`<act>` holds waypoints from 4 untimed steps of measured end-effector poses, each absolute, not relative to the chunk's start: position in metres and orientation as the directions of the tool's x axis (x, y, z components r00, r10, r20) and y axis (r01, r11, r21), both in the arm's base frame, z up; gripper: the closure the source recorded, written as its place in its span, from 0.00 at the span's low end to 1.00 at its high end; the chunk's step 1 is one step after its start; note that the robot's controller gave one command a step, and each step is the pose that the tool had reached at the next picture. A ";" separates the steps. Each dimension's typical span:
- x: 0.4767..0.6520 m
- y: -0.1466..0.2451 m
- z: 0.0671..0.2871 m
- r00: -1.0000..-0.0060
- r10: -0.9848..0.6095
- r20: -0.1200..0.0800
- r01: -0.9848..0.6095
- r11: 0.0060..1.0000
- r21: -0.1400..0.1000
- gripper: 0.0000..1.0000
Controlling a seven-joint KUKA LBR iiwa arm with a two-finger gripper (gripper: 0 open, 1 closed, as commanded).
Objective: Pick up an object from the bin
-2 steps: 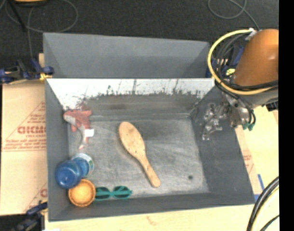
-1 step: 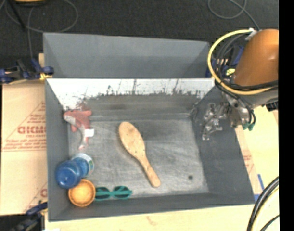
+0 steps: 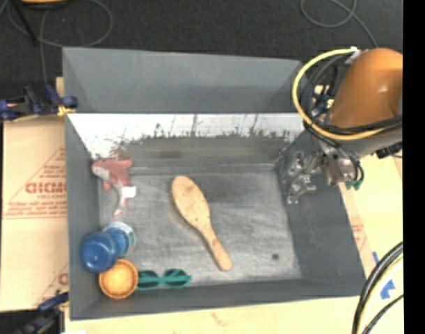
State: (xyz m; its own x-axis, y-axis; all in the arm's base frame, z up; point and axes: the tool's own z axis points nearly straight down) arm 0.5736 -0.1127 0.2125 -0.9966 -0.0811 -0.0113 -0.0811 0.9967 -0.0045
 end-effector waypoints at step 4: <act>0.549 -0.051 0.159 -0.935 -0.354 -0.003 -0.354 0.935 -0.003 0.00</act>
Offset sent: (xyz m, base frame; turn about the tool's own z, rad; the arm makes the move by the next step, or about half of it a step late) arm -0.0253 0.0631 -0.0538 -0.2785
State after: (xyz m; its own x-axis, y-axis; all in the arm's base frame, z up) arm 0.5493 -0.0510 0.1593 -0.9353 -0.3538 -0.0030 -0.3538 0.9353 -0.0029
